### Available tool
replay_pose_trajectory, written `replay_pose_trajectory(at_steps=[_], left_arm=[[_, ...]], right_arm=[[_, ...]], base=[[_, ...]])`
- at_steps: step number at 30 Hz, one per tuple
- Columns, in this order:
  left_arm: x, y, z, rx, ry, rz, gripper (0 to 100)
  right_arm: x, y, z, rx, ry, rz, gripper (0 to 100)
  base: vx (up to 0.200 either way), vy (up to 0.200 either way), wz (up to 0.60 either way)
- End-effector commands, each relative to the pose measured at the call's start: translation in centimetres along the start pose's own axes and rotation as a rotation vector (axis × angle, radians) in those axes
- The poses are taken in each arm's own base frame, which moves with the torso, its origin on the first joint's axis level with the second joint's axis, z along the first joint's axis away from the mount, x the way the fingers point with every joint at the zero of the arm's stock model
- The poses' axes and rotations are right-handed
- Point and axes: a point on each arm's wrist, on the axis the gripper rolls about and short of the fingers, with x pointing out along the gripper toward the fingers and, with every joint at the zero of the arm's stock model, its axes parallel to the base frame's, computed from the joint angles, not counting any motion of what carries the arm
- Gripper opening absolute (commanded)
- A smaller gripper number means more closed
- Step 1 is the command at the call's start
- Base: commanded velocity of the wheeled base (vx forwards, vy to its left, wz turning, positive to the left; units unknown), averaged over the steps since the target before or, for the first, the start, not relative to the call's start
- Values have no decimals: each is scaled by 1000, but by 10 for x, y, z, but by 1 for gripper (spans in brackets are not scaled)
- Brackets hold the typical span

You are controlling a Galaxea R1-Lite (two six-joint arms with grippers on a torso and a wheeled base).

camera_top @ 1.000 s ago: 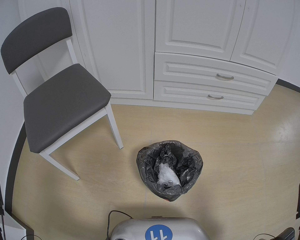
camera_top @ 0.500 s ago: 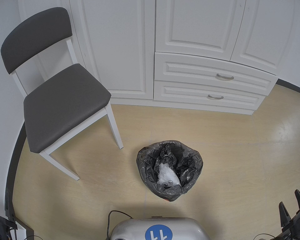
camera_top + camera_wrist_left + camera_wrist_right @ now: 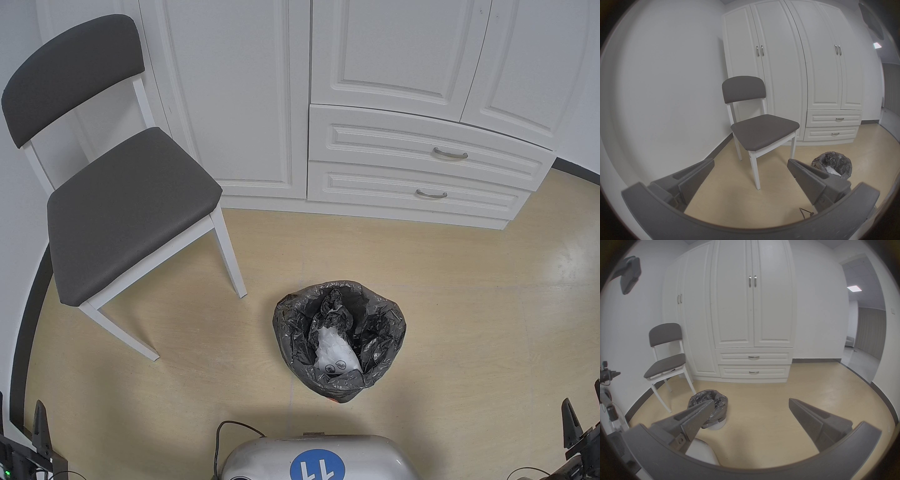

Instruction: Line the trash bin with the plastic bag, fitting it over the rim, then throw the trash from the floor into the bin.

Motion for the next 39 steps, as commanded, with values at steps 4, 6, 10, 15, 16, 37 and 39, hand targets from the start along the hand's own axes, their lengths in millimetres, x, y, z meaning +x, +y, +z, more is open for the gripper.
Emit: replay_pose_trajectory(at_steps=[4,6,10,15,16,37,39], left_arm=[[0,0,-5,-5,10,-3,100],[0,0,-5,-20,11,-3,100],[0,-1,-5,-34,11,-15,100],[0,-3,-8,-28,35,-139,100],[-1,-4,-8,-33,42,-182,100],[-1,-6,-13,-18,72,-267,100],[-1,-6,-13,-18,72,-267,100]], right_arm=[[0,0,-6,-34,16,17,100],[0,1,-9,-62,46,62,100],[0,1,-9,-59,48,70,100],[0,1,-9,-43,50,69,100],[0,1,-10,-42,51,68,100],[0,1,-9,-36,48,57,100],[0,1,-9,-36,48,57,100]], base=[[0,0,0],[0,0,0],[0,0,0],[0,0,0],[0,0,0],[0,0,0],[0,0,0]])
